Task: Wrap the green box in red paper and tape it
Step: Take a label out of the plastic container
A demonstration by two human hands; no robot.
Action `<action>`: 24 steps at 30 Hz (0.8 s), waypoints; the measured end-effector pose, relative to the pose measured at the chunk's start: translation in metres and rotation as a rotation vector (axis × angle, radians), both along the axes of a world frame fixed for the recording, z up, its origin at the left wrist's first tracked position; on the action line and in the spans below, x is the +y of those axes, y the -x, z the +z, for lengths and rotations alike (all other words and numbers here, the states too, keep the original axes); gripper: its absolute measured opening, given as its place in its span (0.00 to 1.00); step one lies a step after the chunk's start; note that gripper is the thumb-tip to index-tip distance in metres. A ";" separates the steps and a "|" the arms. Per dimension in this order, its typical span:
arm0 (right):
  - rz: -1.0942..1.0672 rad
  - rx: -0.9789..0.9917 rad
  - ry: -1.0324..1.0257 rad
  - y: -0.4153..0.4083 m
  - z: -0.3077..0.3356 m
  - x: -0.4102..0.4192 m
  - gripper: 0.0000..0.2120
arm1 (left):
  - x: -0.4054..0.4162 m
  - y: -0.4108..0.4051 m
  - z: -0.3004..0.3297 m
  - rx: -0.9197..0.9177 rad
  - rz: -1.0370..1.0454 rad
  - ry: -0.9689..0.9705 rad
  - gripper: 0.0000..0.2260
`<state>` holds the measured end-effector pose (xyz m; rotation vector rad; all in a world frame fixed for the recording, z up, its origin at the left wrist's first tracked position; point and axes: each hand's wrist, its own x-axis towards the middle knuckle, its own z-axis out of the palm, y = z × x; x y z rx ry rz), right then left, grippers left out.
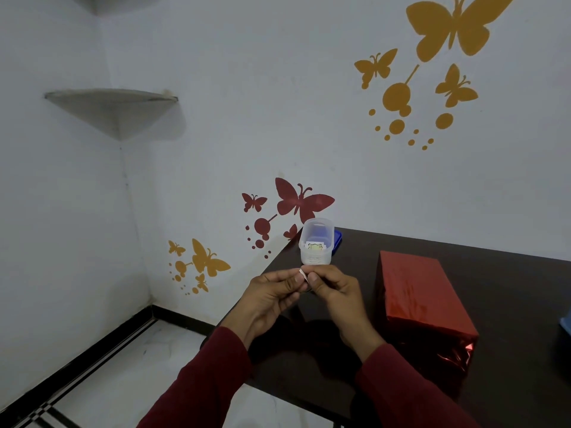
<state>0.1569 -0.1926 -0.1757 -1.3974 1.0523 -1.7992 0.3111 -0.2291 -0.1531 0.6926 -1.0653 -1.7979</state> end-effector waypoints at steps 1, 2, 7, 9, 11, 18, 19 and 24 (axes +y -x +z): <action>0.009 -0.001 -0.004 0.001 0.000 0.000 0.10 | 0.000 0.000 0.000 0.000 -0.003 -0.001 0.17; 0.019 -0.004 -0.013 0.002 0.000 0.000 0.10 | 0.000 0.000 0.000 -0.001 -0.003 -0.003 0.17; 0.059 -0.023 -0.054 0.003 0.001 0.001 0.10 | 0.001 0.000 0.001 0.005 0.000 -0.015 0.17; 0.072 -0.034 -0.059 0.003 0.001 0.001 0.10 | 0.002 -0.001 0.002 0.006 0.007 -0.014 0.16; 0.082 -0.052 -0.067 0.002 0.001 0.002 0.10 | 0.003 -0.001 0.002 0.005 0.009 -0.002 0.17; 0.107 -0.127 -0.111 0.000 0.003 0.003 0.13 | 0.007 0.001 0.004 -0.014 0.050 0.041 0.12; 0.104 -0.135 -0.119 -0.001 0.003 0.003 0.14 | 0.008 0.001 0.004 -0.021 0.059 0.055 0.12; 0.098 -0.150 -0.139 -0.002 0.004 0.004 0.14 | 0.011 0.003 0.003 -0.046 0.100 0.119 0.13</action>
